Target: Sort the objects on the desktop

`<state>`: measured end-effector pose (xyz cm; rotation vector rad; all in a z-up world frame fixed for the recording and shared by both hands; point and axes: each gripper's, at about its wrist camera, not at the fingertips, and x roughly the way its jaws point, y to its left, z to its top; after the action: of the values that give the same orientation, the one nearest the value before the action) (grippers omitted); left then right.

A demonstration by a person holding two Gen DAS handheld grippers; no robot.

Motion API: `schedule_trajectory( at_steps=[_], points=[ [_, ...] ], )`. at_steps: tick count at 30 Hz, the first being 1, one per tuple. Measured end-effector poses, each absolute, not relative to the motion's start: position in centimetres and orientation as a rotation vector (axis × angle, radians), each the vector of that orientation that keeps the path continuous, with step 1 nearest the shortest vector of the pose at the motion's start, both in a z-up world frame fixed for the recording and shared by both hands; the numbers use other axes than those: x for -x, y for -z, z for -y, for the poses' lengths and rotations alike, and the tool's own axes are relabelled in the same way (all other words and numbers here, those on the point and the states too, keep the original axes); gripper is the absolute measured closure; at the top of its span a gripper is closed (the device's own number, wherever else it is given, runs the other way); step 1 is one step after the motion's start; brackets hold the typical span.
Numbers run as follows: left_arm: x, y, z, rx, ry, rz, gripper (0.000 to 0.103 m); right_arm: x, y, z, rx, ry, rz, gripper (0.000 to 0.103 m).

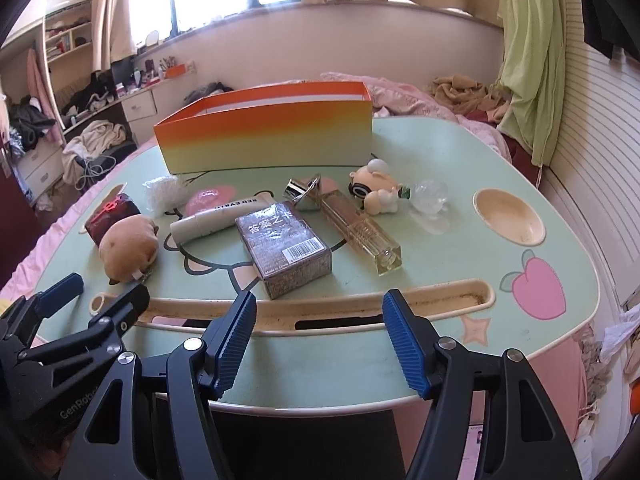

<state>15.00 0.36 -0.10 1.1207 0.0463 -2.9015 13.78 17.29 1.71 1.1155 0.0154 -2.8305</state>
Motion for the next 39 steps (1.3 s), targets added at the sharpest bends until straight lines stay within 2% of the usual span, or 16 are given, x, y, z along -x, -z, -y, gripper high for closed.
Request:
schedule_trajectory(
  at_steps=[5,39],
  points=[
    [-15.02,0.33,-0.64,-1.113,2.908,-0.008,0.009,-13.84,-1.56,-17.22,-1.11,2.837,-0.024,0.036],
    [-15.14,0.09,-0.86,-1.129,2.893,-0.015,0.009,-13.63,-1.69,-17.42,-1.117,2.826,-0.059,0.035]
  ],
)
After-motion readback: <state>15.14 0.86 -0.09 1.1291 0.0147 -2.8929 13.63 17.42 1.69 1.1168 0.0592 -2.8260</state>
